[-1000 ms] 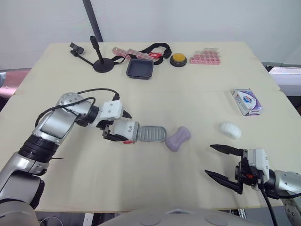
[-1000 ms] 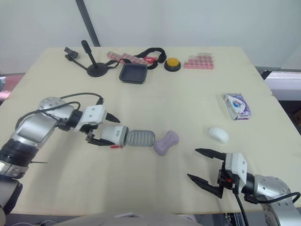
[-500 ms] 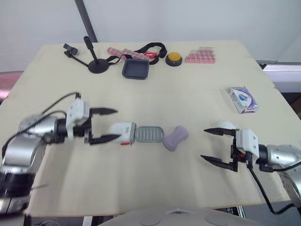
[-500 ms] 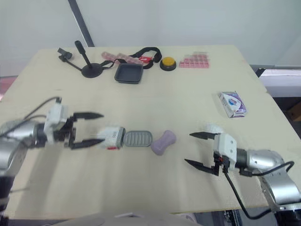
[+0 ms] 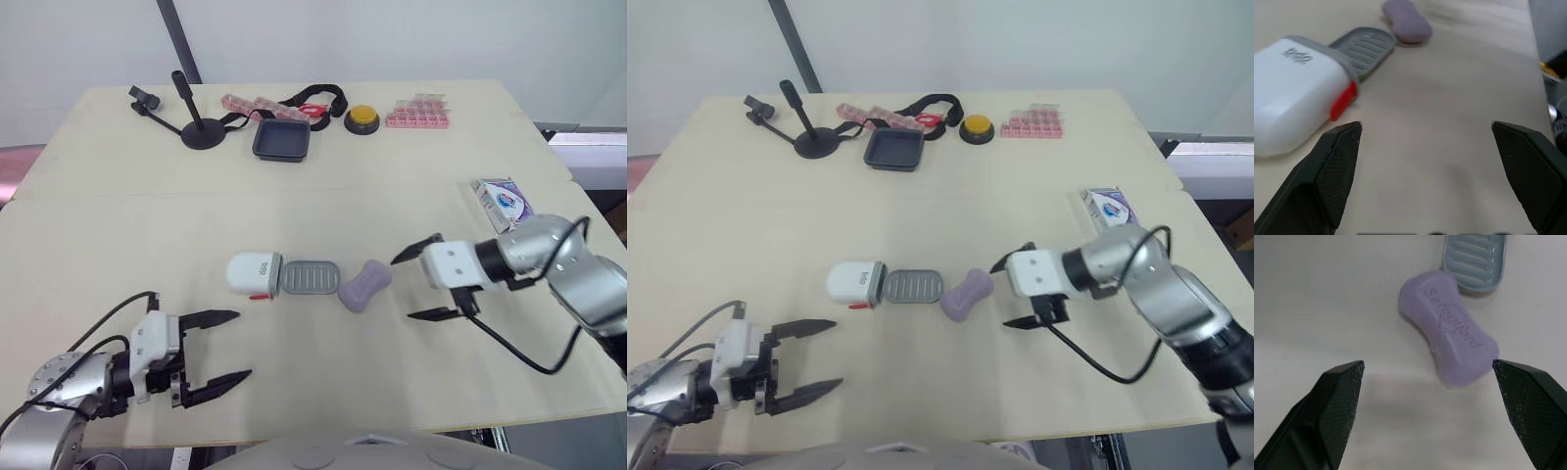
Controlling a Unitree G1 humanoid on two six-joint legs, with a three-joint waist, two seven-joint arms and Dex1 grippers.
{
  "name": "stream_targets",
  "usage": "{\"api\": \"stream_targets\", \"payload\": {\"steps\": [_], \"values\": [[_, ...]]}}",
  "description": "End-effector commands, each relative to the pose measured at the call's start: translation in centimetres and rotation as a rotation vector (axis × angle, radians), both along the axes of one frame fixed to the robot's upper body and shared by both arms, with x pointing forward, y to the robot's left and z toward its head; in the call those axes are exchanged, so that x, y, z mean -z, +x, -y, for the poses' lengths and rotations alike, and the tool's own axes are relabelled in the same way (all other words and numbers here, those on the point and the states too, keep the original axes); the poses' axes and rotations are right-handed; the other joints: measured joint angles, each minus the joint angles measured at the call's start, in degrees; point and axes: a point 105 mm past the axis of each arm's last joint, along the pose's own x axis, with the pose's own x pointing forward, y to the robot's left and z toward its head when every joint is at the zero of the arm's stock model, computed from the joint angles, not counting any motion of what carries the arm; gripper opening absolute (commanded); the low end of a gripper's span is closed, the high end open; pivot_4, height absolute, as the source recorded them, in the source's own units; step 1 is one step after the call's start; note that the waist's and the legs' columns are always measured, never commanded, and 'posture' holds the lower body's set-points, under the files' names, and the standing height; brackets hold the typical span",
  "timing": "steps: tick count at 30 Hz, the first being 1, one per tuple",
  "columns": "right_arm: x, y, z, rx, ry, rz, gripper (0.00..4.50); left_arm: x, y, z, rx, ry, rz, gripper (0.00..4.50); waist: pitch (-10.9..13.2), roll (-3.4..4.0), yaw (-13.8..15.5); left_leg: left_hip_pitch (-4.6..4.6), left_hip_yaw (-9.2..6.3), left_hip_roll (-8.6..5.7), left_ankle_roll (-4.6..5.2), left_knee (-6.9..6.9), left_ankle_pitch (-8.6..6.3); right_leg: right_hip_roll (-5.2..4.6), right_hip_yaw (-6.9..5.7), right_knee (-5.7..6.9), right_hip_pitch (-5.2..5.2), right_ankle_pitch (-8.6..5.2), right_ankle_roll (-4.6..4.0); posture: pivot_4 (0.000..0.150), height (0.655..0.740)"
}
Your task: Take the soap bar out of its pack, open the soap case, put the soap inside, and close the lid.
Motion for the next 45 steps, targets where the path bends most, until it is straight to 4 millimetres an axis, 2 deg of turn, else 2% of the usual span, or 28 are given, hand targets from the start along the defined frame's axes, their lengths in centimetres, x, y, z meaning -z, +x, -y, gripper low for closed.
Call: {"api": "stream_targets", "payload": {"steps": [1,6,14,26,32,35,40,41,43,45], "values": [[-0.5,0.6,-1.0,-0.039,-0.028,0.028,4.50,0.2,-0.3,0.0,0.053,0.027,0.036,4.49,0.01,0.00,0.00,0.00,0.10,0.00,0.00,0.00,0.00,0.01,0.08,0.12,-0.09,0.00,0.00,0.150,0.7400],[-1.0,1.1,-2.7,-0.105,-0.050,0.077,4.50,0.4,-0.6,0.1,0.062,0.023,0.042,4.49,0.01,0.01,0.01,0.07,0.42,-0.01,0.02,0.00,0.01,0.02,0.19,0.35,-0.31,0.00,0.00,0.150,0.7400],[-0.2,1.1,-4.0,-0.176,-0.082,0.079,4.50,-0.5,1.2,0.5,-0.040,-0.026,0.078,4.49,0.01,0.00,0.08,0.11,0.56,0.00,0.02,0.04,0.03,0.04,0.48,0.48,-0.35,0.00,-0.01,0.150,0.7400],[1.4,1.8,-4.6,-0.214,-0.152,0.046,4.50,-0.4,1.3,0.4,-0.076,-0.009,0.090,4.49,0.00,0.00,0.06,0.18,0.67,0.01,0.03,0.09,0.03,0.11,0.65,0.64,-0.39,0.01,-0.02,0.150,0.7400],[2.0,1.8,-4.7,-0.243,-0.175,0.028,4.50,0.4,1.1,0.1,-0.104,-0.012,0.080,4.49,0.00,-0.01,0.07,0.05,0.76,0.01,0.02,0.15,0.04,0.13,0.81,0.83,-0.44,0.00,-0.02,0.150,0.7400],[2.3,1.9,-4.7,-0.251,-0.183,0.021,3.76,0.8,1.1,-0.1,-0.119,-0.018,0.075,4.50,0.00,-0.01,0.09,0.17,0.78,0.02,0.02,0.18,0.04,0.13,0.80,0.88,-0.50,0.00,-0.02,0.150,0.7400],[2.9,2.4,-4.6,-0.237,-0.186,0.007,2.09,1.5,0.7,-0.3,-0.126,-0.023,0.067,4.50,-0.02,-0.04,0.16,0.21,0.80,0.02,0.02,0.23,0.04,0.14,0.83,1.01,-0.54,0.00,-0.02,0.150,0.7400],[2.9,2.5,-4.6,-0.236,-0.188,0.007,2.09,1.7,0.7,-0.3,-0.129,-0.023,0.065,4.50,-0.03,-0.05,0.17,0.21,0.81,0.02,0.02,0.24,0.04,0.14,0.84,1.02,-0.54,0.00,-0.02,0.150,0.7400],[3.0,2.4,-4.4,-0.234,-0.187,0.005,1.79,2.1,0.5,-0.5,-0.134,-0.023,0.058,4.50,-0.03,-0.06,0.15,0.24,0.81,0.02,0.02,0.24,0.04,0.13,0.84,1.04,-0.53,0.00,-0.03,0.150,0.7400],[3.0,2.2,-4.1,-0.232,-0.187,-0.003,1.79,2.4,0.3,-0.6,-0.135,-0.022,0.055,4.50,-0.04,-0.06,0.17,0.24,0.82,0.03,0.03,0.25,0.04,0.13,0.85,1.05,-0.53,0.00,-0.03,0.150,0.7400]]}}
